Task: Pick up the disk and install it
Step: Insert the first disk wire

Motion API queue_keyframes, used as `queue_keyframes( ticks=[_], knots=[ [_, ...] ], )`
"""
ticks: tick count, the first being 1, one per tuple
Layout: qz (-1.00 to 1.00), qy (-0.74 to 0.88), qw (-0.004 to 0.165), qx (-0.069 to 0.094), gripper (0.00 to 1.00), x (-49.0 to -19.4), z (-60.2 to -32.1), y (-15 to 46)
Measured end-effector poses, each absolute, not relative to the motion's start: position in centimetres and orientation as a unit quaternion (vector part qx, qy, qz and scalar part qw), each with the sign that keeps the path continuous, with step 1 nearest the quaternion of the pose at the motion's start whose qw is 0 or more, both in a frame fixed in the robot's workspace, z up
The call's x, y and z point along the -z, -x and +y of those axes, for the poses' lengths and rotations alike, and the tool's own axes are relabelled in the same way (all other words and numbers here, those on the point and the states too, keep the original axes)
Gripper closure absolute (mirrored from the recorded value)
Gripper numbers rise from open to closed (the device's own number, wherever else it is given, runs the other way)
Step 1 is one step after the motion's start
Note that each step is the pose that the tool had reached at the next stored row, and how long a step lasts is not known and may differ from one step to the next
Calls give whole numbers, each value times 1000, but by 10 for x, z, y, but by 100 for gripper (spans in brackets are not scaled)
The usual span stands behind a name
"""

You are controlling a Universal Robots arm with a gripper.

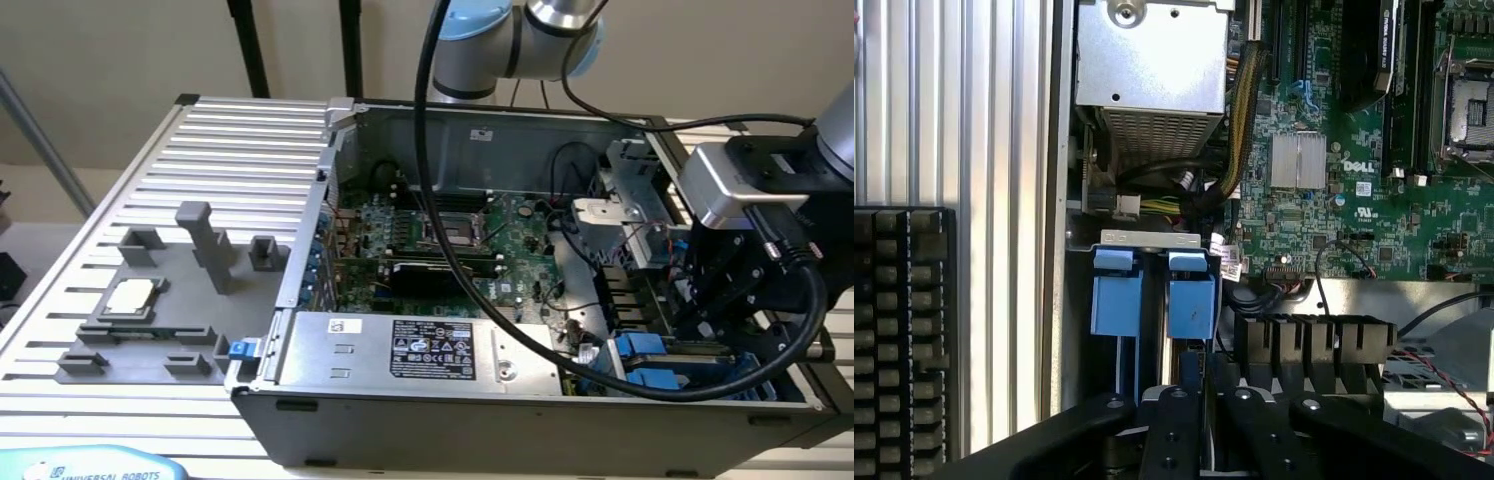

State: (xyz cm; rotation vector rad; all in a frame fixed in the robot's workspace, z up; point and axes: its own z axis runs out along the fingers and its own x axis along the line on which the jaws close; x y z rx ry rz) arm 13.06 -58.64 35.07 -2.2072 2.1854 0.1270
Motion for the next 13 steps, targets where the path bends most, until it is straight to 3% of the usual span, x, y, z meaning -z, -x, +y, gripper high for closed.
queue_keyframes(
  ticks=[8, 13],
  knots=[
    [703, 710, 16, -41, 82, -352, -586, -131],
    [703, 710, 18, -42, 82, -371, -586, -132]
  ],
)
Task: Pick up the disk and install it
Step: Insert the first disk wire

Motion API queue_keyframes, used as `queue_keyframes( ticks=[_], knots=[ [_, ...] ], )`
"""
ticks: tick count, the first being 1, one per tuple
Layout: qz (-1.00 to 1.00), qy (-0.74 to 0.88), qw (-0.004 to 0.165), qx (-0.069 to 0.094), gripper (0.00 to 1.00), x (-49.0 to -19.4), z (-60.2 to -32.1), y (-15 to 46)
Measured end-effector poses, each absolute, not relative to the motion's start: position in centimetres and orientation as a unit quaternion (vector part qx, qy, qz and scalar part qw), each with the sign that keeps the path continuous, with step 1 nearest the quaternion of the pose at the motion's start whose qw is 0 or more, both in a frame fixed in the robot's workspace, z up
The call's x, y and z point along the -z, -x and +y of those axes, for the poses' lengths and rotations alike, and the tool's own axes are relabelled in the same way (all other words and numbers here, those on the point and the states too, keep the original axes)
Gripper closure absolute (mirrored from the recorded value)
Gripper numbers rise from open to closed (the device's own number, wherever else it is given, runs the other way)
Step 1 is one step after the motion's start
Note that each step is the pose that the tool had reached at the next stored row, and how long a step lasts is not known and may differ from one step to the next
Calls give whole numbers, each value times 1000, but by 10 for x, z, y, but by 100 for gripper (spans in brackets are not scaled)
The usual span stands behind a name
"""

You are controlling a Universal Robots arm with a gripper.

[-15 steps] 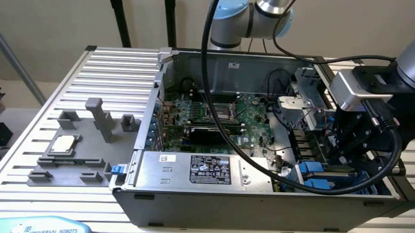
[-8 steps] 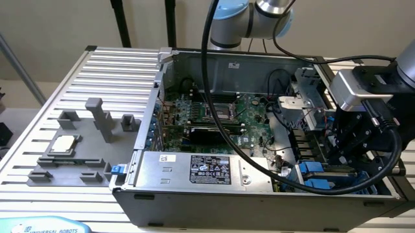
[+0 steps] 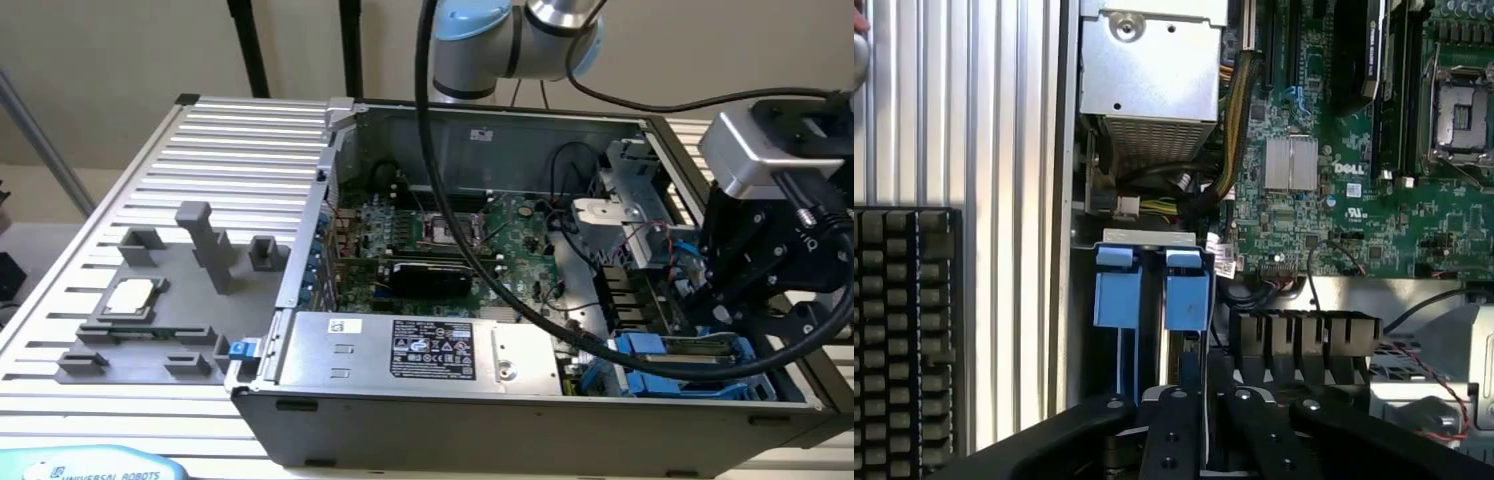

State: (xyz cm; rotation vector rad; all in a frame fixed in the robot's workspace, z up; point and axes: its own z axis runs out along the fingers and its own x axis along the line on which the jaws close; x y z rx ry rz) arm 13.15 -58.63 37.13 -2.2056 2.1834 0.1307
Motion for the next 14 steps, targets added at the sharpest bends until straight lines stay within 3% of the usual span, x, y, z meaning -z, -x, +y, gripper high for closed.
queue_keyframes(
  ticks=[7, 14],
  knots=[
    [703, 710, 19, -44, 82, -396, -586, -146],
    [702, 710, 19, -44, 82, -388, -578, -168]
  ],
)
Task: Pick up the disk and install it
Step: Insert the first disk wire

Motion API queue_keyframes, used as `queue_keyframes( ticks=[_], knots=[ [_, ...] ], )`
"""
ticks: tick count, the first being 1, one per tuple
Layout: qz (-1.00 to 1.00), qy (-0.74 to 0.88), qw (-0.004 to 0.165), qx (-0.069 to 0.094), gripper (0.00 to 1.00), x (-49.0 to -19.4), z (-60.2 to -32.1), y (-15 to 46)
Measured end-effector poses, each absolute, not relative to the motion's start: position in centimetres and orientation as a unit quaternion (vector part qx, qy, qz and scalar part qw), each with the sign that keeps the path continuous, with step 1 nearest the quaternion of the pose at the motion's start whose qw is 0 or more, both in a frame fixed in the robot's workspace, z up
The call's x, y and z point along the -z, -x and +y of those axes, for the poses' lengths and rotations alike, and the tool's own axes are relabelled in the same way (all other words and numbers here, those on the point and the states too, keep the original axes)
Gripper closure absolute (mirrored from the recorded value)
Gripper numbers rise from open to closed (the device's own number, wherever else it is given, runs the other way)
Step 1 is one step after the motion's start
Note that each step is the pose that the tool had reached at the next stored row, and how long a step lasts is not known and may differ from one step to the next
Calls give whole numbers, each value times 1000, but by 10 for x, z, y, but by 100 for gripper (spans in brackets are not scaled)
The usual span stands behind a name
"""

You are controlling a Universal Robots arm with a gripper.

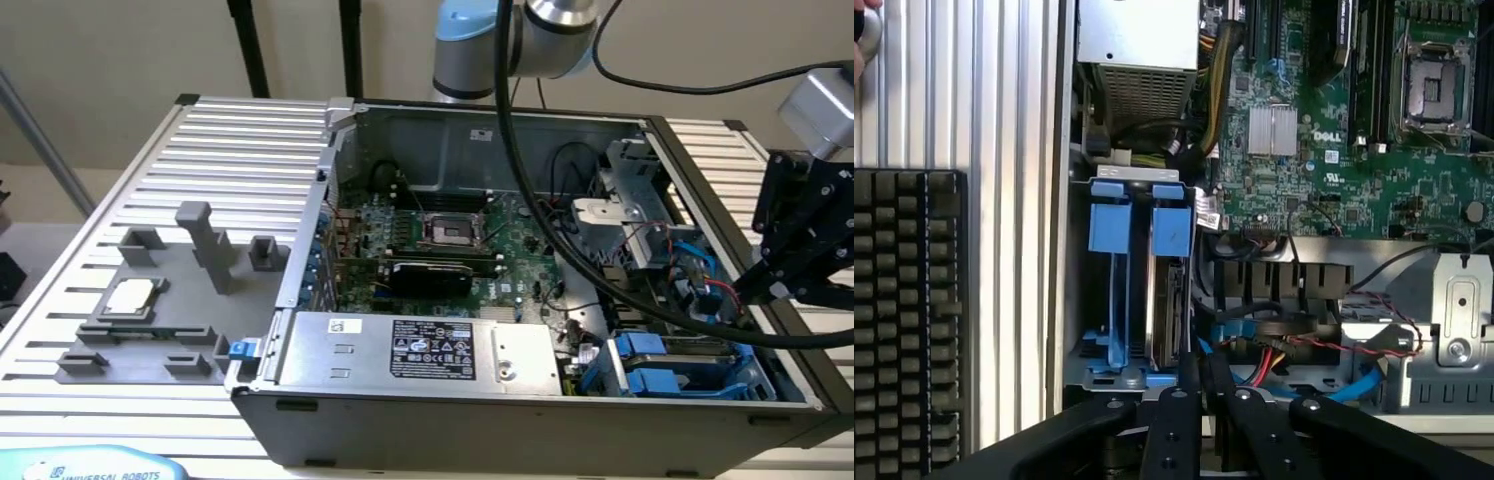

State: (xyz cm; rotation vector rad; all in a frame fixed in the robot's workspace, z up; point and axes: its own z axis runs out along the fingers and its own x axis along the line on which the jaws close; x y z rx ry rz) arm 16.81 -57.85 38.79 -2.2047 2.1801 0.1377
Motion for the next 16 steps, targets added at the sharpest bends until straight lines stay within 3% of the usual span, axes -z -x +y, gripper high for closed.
queue_keyframes(
  ticks=[16],
  knots=[
    [693, 720, 18, -44, 82, -359, -565, -167]
  ],
)
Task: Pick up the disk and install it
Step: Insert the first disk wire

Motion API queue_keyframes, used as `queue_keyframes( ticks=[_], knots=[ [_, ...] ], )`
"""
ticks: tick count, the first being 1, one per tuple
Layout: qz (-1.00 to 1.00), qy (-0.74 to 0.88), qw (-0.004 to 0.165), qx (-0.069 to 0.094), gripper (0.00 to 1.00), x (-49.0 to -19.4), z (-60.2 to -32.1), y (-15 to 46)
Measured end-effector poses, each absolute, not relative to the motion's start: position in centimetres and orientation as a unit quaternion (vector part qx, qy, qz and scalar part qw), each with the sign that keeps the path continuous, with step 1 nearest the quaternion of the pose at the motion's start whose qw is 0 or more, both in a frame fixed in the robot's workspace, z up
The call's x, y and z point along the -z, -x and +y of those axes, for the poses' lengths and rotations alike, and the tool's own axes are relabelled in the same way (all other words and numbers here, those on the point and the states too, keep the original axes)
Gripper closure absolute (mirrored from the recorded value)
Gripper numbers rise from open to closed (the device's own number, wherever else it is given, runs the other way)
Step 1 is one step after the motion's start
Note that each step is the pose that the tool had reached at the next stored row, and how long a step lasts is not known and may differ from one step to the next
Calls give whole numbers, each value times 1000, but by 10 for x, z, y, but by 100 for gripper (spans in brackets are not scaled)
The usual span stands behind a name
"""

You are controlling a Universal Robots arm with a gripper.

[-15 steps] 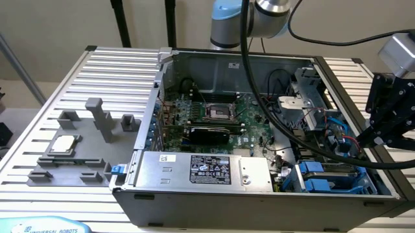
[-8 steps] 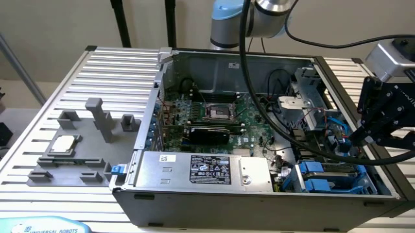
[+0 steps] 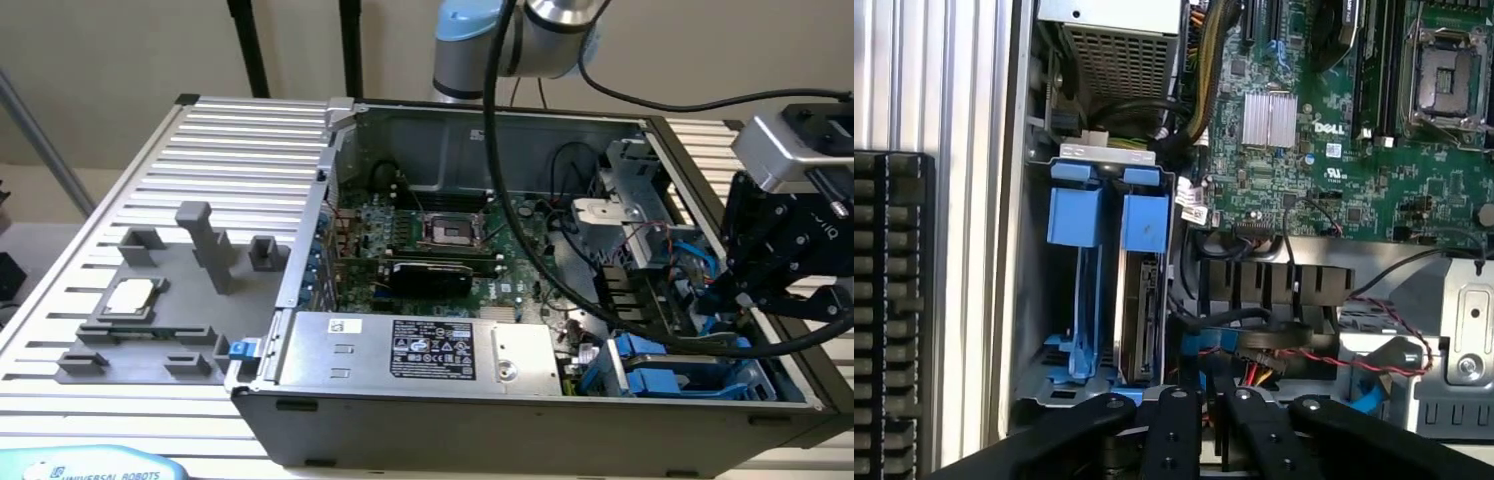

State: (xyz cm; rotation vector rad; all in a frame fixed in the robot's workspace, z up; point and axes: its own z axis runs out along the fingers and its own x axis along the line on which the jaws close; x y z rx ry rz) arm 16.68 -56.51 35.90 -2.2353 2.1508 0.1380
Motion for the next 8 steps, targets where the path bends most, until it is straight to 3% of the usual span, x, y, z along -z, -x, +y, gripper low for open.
queue_keyframes(
  ticks=[3, 8],
  knots=[
    [693, 720, 18, -44, 68, -353, -564, -163],
    [693, 720, 18, -44, 62, -352, -563, -159]
  ],
)
